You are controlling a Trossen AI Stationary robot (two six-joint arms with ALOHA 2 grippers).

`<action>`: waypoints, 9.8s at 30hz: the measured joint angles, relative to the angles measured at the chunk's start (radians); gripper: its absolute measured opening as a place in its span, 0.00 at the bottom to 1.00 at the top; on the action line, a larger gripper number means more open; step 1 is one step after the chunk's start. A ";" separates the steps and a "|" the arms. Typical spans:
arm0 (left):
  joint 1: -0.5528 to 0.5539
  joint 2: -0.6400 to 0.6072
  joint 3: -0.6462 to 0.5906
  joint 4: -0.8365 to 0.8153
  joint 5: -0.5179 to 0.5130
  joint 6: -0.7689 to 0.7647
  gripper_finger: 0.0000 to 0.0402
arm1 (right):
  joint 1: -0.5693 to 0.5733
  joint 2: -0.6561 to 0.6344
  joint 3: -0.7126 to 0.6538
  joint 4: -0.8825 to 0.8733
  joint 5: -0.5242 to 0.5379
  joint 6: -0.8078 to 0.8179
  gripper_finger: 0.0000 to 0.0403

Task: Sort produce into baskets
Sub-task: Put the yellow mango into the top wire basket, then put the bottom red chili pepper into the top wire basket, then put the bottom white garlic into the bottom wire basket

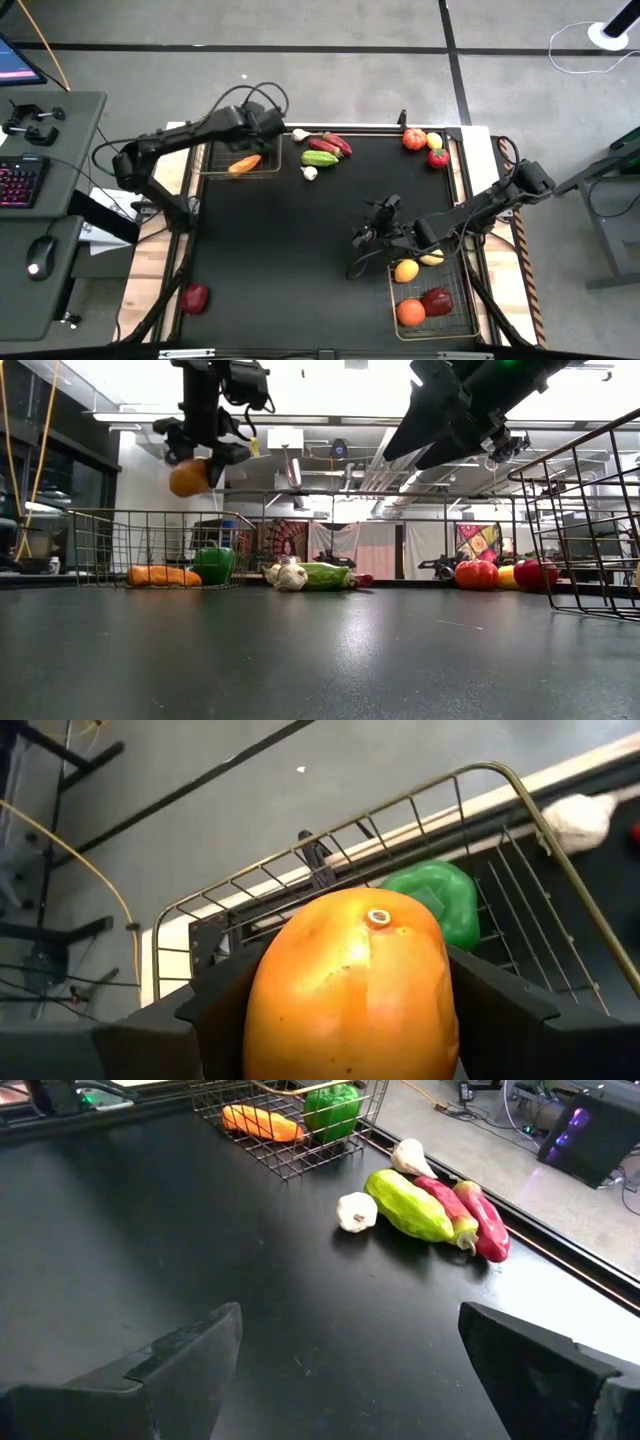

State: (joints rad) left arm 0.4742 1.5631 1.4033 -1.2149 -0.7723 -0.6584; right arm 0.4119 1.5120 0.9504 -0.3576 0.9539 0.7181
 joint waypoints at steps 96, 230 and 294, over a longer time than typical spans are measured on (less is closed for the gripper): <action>-1.293 -0.262 -0.634 1.205 -0.128 0.067 0.89 | -0.773 0.845 0.982 -0.442 -0.628 -0.743 0.61; -1.277 -0.262 -0.634 1.148 -0.068 -0.096 0.89 | 0.252 0.162 0.638 -1.084 -0.137 0.749 0.18; -1.422 -0.262 -0.634 1.356 -0.118 0.084 0.89 | -0.522 0.469 0.639 -0.116 -0.676 -0.241 0.75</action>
State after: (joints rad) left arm -0.9480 1.3014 0.7692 0.1410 -0.8905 -0.5743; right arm -0.1104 1.9812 1.5890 -0.4740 0.2778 0.4767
